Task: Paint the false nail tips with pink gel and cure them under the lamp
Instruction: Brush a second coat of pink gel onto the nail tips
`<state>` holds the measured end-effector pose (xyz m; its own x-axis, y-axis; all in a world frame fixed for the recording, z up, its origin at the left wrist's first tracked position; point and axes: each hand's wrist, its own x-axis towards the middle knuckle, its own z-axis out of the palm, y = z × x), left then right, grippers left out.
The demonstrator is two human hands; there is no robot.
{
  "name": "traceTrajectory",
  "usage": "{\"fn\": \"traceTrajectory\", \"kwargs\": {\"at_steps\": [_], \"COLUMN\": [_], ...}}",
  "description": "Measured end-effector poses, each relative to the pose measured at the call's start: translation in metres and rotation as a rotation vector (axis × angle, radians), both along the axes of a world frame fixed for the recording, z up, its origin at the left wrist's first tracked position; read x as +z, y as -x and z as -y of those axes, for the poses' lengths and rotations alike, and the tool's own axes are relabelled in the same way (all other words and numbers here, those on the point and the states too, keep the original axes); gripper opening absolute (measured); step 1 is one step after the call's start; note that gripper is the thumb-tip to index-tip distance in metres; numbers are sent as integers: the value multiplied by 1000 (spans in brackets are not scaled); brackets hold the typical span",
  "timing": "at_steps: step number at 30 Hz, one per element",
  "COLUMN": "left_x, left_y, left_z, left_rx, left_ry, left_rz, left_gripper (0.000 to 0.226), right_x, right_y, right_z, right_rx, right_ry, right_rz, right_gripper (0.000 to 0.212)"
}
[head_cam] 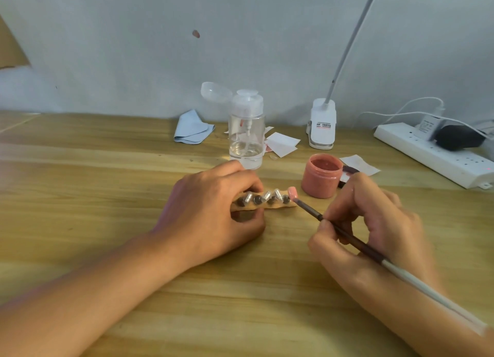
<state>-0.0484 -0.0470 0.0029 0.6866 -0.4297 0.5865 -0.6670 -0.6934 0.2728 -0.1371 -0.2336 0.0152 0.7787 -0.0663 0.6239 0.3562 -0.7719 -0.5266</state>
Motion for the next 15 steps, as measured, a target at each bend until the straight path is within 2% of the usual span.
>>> {"fn": "traceTrajectory", "kwargs": {"at_steps": [12,15], "left_x": [1,1], "left_y": [1,2], "left_z": [0,0], "left_rx": [-12,-5], "left_ry": [4,5], "left_rz": [-9,-2], "left_gripper": [21,19], "right_x": [1,2], "right_y": [0,2], "right_z": [0,1], "right_rx": [14,10], "right_ry": [31,-32], "right_rz": [-2,32], "right_gripper": [14,11]}}
